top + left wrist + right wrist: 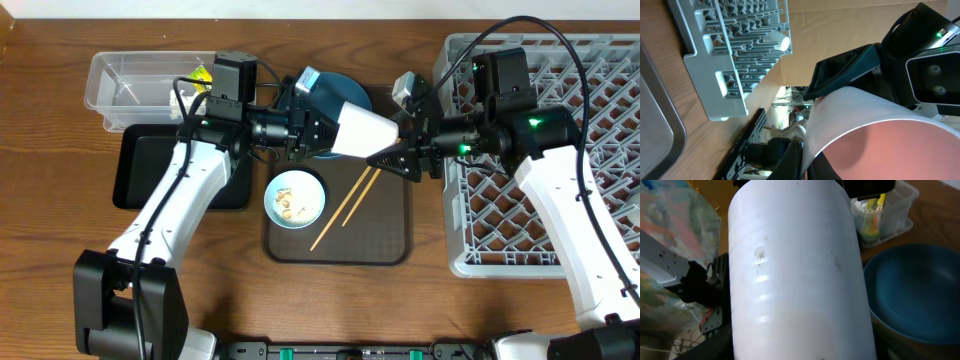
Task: Sort waste into correct bins and load items into the dishwasher rack
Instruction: 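Lift the pink cup with the left gripper toward the right gripper, then grasp the pink cup with the right gripper and release the left gripper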
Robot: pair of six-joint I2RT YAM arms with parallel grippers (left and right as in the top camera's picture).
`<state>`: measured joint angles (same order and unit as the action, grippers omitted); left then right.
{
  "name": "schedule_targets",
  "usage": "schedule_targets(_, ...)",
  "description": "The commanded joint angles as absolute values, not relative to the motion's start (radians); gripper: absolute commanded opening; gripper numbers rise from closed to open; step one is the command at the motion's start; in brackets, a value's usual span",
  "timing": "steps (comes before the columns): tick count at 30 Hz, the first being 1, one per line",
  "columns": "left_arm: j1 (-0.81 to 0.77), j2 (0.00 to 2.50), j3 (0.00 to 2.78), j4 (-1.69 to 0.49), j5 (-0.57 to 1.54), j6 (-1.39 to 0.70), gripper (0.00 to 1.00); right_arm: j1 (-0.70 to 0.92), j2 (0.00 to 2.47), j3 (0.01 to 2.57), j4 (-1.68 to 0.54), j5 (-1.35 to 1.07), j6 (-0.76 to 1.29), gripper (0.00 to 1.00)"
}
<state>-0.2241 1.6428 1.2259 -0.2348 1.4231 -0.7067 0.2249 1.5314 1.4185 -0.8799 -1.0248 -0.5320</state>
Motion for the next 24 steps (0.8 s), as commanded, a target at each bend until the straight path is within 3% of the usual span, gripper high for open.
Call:
schedule_targets(1,-0.226,1.647,1.235,-0.237,1.432,-0.713,0.06,0.23,1.537,1.417,-0.846,-1.068,-0.513,0.63)
schedule_targets(24,-0.226,1.647,1.235,-0.237,1.432,-0.713,0.06,0.226,1.537,1.417,-0.705,-1.082,-0.487,0.68)
